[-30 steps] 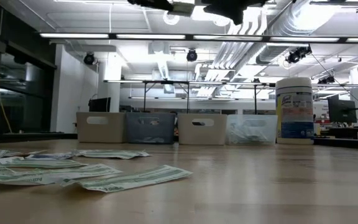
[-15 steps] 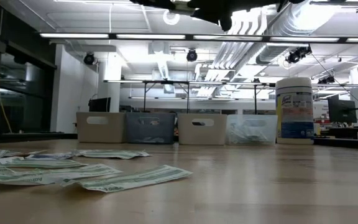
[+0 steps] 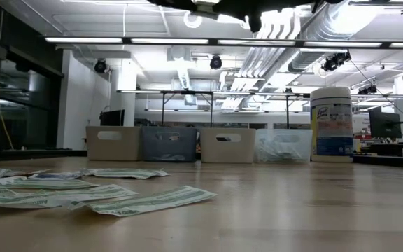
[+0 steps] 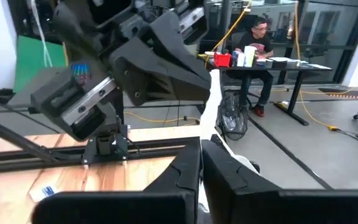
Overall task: Pick & Place First Aid Supplies
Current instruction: Put the green bandage into the transparent bin
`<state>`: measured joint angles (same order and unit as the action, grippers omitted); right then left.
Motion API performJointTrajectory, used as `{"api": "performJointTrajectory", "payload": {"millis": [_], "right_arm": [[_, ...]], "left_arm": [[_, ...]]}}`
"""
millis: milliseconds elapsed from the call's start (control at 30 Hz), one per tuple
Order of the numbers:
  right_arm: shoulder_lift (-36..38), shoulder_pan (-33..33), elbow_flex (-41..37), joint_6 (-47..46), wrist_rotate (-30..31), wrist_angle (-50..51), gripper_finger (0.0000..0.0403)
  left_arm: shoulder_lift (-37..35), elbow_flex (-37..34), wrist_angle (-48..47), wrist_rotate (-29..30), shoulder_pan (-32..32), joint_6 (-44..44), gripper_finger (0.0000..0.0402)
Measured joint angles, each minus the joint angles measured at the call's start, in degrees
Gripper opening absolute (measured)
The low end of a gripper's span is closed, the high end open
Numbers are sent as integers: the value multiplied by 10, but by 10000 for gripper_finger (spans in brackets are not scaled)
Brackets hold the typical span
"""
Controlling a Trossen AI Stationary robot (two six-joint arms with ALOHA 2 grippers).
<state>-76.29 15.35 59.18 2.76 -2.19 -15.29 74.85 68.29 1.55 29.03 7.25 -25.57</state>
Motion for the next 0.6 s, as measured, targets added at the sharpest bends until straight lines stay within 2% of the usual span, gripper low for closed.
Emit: {"api": "performJointTrajectory", "payload": {"millis": [167, 367, 500, 600], "right_arm": [[0, 0, 0, -11, 18, 1, 2], [0, 16, 0, -29, 32, 18, 1], [5, 34, 0, -43, 69, 52, 1], [16, 51, 0, -56, 106, 90, 1]], "left_arm": [[0, 0, 1, 0, -1, -56, 27], [0, 0, 0, 32, -1, -76, 114], [-9, 0, -8, 47, -1, -102, 169], [-31, 0, -39, 68, -1, -107, 194]]}}
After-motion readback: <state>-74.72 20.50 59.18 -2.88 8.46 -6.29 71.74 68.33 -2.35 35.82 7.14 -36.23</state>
